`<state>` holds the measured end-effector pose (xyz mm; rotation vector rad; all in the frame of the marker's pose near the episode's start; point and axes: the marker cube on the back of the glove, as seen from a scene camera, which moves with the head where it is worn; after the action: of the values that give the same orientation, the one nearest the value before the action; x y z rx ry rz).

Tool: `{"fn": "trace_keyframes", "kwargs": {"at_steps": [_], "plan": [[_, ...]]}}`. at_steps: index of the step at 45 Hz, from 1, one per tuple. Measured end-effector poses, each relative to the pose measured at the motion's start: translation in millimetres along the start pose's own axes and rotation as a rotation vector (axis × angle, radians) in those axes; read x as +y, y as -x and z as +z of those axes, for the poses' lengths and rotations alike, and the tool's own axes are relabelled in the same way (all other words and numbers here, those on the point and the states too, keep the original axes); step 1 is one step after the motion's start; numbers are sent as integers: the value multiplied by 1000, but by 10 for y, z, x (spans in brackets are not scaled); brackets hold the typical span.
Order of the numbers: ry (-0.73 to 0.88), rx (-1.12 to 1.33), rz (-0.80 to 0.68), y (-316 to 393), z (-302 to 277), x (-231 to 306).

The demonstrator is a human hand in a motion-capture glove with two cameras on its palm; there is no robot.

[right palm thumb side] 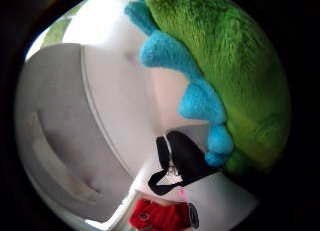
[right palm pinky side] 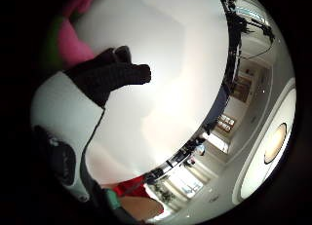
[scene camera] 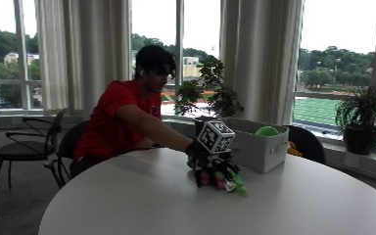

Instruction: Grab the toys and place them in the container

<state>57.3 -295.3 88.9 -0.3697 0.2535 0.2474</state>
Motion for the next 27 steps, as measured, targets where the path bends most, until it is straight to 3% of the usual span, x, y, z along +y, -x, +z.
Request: {"fn": "trace_keyframes", "kwargs": {"at_steps": [11,27], "plan": [[25,1,-16,41,-50,98],[-318,4,-60,280,-41,305]]}}
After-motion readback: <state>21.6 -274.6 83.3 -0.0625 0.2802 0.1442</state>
